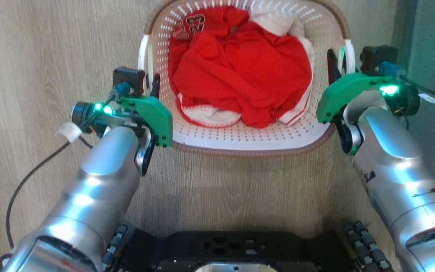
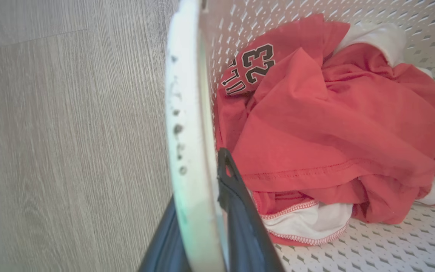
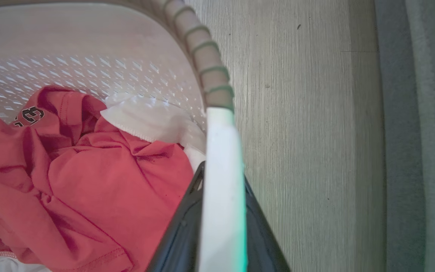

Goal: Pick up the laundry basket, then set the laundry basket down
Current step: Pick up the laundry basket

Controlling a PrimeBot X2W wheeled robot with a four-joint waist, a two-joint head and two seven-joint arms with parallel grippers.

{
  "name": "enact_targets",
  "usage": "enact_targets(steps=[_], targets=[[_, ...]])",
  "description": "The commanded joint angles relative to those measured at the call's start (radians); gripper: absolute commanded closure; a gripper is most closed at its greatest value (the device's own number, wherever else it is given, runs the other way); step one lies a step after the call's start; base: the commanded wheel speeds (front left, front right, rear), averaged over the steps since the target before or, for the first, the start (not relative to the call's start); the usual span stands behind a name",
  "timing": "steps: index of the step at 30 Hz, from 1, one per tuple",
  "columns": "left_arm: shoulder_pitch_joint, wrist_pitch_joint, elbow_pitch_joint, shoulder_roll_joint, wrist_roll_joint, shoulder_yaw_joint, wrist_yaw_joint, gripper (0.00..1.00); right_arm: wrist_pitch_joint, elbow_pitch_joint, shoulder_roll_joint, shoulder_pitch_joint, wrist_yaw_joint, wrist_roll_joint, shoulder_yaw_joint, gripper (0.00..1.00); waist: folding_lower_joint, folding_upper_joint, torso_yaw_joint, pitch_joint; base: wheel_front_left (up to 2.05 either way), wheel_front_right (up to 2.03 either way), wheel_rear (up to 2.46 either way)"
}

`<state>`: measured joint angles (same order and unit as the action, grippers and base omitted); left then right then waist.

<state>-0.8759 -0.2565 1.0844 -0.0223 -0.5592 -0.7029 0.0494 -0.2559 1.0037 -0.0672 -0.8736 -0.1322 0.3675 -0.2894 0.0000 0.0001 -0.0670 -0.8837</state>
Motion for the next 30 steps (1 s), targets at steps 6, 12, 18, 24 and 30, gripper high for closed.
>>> enact_targets(steps=[6,12,18,24,30], targets=[[0.080,-0.005,0.029,-0.028,-0.046,-0.036,0.001,1.00,-0.006,0.056,0.017,0.071,0.002,0.054,-0.080,1.00,0.0000,-0.0001,0.006,0.107,0.00,0.00,0.00],[0.143,0.009,0.069,-0.028,-0.111,-0.085,-0.010,1.00,0.002,0.119,0.017,0.107,0.002,0.140,-0.174,1.00,0.0000,-0.0001,0.010,0.218,0.00,0.00,0.00],[0.204,0.055,0.089,-0.028,-0.172,-0.129,-0.015,1.00,0.044,0.160,0.017,0.145,0.002,0.228,-0.257,1.00,0.0000,-0.0001,0.011,0.327,0.00,0.00,0.00],[0.262,0.104,0.101,-0.028,-0.224,-0.165,-0.017,1.00,0.108,0.178,0.017,0.196,0.002,0.312,-0.336,1.00,0.0000,-0.0001,0.015,0.431,0.00,0.00,0.00],[0.322,0.164,0.113,-0.028,-0.266,-0.202,-0.021,1.00,0.165,0.187,0.017,0.250,0.002,0.388,-0.405,1.00,0.0000,-0.0001,0.014,0.529,0.00,0.00,0.00]])
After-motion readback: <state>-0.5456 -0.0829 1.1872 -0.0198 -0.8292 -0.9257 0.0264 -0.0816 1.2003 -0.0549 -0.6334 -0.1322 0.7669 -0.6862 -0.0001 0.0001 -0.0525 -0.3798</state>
